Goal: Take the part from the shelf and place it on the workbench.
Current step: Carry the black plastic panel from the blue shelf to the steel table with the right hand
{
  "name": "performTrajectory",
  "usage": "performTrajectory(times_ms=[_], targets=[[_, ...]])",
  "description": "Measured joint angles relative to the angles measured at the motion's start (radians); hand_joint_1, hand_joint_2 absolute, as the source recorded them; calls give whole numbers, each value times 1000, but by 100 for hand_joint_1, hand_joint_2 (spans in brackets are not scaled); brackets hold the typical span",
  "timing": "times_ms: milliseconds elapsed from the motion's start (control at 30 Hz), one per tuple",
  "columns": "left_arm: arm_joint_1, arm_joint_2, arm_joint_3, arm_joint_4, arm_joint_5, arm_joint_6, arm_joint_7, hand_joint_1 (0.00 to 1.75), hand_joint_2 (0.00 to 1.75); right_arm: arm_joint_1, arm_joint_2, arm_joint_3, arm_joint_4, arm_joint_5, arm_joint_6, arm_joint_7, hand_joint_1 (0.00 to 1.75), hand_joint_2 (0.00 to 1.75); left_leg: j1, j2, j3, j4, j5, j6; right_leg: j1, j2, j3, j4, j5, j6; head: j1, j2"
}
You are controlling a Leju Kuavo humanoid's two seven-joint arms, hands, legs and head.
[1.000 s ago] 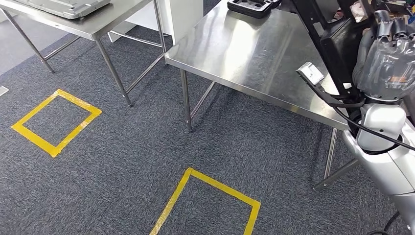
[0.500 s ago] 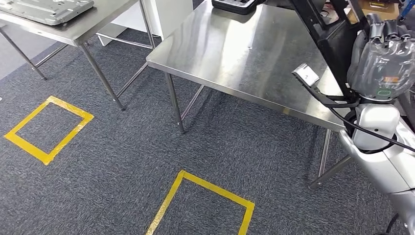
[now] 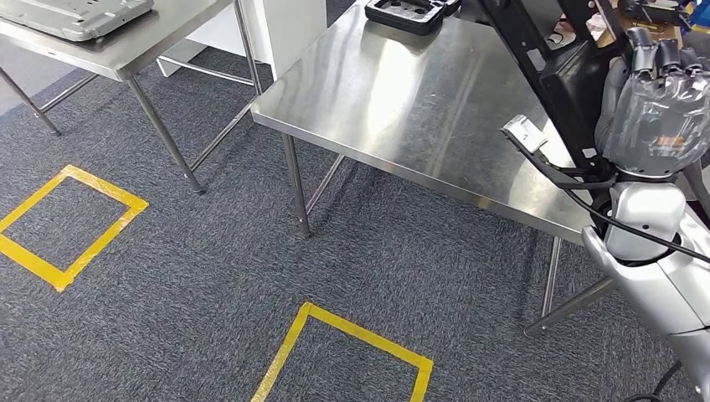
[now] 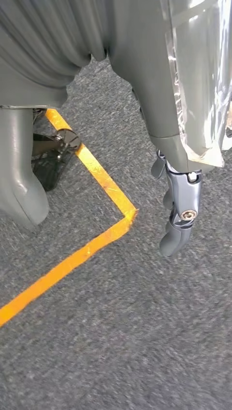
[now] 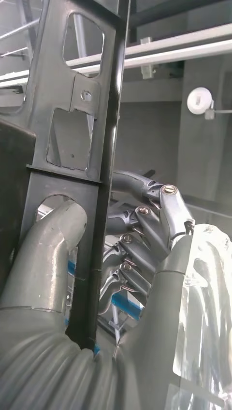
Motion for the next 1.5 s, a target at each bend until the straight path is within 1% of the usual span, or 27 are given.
performTrajectory(times_ms=[67,100,167,200,233,267,333,400,433,533,567,600,633,700,733,900,933,1067,1100,1133,1200,1233,1300,1333,1400,1433,1500], targets=[[0,-1,0,1,0,0,1,0,175,1,0,8,1,0,4,0,175,175,1,-1,11,1,-12,-3,-4,-1,-60,67,-8,12,0,0],[1,-1,0,2,0,0,1,0,175,1,0,12,2,0,7,0,175,175,2,-2,19,1,-19,-6,-6,-2,-64,47,13,24,0,0],[1,-1,0,2,0,0,2,0,175,0,0,17,3,0,16,0,175,175,4,-4,39,3,-36,-15,-15,-10,-24,-87,96,52,1,0],[1,0,0,3,0,0,3,0,175,-1,0,19,4,0,18,0,175,175,4,-5,46,4,-43,-21,-15,-15,-4,-152,123,55,2,0],[1,1,0,3,0,0,3,0,175,-3,0,22,5,0,21,0,175,175,2,-5,50,5,-50,-27,-13,-20,14,-197,141,49,2,0],[2,2,0,3,0,0,3,0,175,-3,-1,24,6,0,23,0,175,175,0,-4,51,7,-55,-33,-10,-23,20,-215,145,35,1,0],[3,3,0,3,0,-1,3,0,175,-4,-2,25,7,0,27,0,175,175,-1,-2,52,13,-63,-42,-9,-20,28,-215,143,7,-1,0],[3,4,0,3,0,-2,3,0,175,-6,-4,22,8,0,28,0,175,175,2,-2,33,56,-71,-51,-15,-16,42,-214,138,-9,-4,0],[2,4,0,3,0,-4,3,0,175,-7,-4,21,8,0,29,0,175,175,4,-2,7,103,-81,-56,-17,-15,51,-214,132,-17,-5,0],[3,4,0,4,2,-12,3,0,175,-7,-4,20,11,0,33,0,175,175,6,-2,-117,286,-142,-64,-11,-13,69,-214,115,-34,-8,0],[3,4,0,4,2,-14,3,0,175,-4,-3,19,14,0,33,0,175,175,5,-2,-147,311,-147,-63,-9,-11,76,-214,109,-36,-8,0],[3,5,0,4,2,-16,3,0,175,-2,-3,18,18,0,33,0,175,175,5,-2,-159,300,-130,-60,-7,-9,84,-215,102,-37,-9,0],[3,5,0,4,2,-17,3,0,175,1,-3,17,21,0,33,0,175,175,4,-3,-150,252,-91,-53,-4,-7,93,-215,95,-36,-9,0],[3,9,0,4,2,-18,3,0,175,3,-2,13,28,0,34,0,175,175,-2,-4,-101,112,-2,-34,0,-4,111,-216,81,-33,-9,0],[2,11,0,4,2,-18,3,0,175,4,-2,11,30,0,36,0,175,175,-6,-5,-80,61,17,-26,1,-2,117,-218,75,-30,-9,0],[3,16,-3,6,1,-18,0,0,175,15,-10,-3,37,0,50,0,175,175,-15,-6,-29,8,20,2,7,-1,119,-186,64,2,-11,0],[3,16,-4,6,1,-18,-1,0,175,16,-14,-7,38,0,51,0,175,175,-14,-6,-20,5,19,7,6,-2,100,-151,55,4,-11,0],[3,15,-11,9,0,-17,-2,0,175,28,-27,-13,42,0,53,0,175,175,-13,-8,-2,2,2,12,-3,-5,-52,65,-16,9,-10,0],[3,15,-12,9,0,-17,-2,0,175,32,-28,-13,43,0,53,0,175,175,-12,-9,4,2,-4,10,-4,-5,-66,66,-12,12,-10,0],[3,14,-13,10,0,-17,-2,0,175,35,-30,-13,44,0,54,0,175,175,-11,-9,13,3,-10,7,-8,-6,-61,26,14,21,-10,0],[3,14,-15,10,0,-16,-2,0,175,36,-34,-15,46,0,55,0,175,175,-9,-10,31,4,-25,-3,-14,-13,-15,-117,99,42,-8,0],[3,14,-16,11,-1,-17,-2,0,175,36,-37,-16,48,0,56,0,175,175,-9,-10,37,5,-32,-9,-13,-18,5,-177,125,41,-7,0],[2,15,-18,11,-2,-18,-3,0,175,41,-42,-19,50,0,55,0,175,175,-12,-9,41,9,-43,-22,-6,-23,22,-223,144,20,-5,0],[1,15,-19,11,-3,-18,-3,0,175,45,-45,-21,51,0,55,0,175,175,-12,-9,41,12,-47,-27,-5,-22,26,-224,140,5,-6,0],[0,16,-22,11,-5,-19,-4,0,175,55,-51,-32,52,0,54,0,175,175,-10,-7,33,35,-59,-37,-12,-17,38,-223,144,-12,-7,0],[-1,16,-24,11,-5,-20,-4,0,175,57,-52,-38,52,0,53,0,175,175,-7,-6,18,65,-74,-43,-15,-16,46,-223,141,-18,-9,0],[-2,17,-26,12,-6,-21,-5,0,175,61,-54,-47,52,0,54,0,175,175,-2,-6,-50,184,-121,-55,-14,-16,57,-223,133,-29,-12,0]])
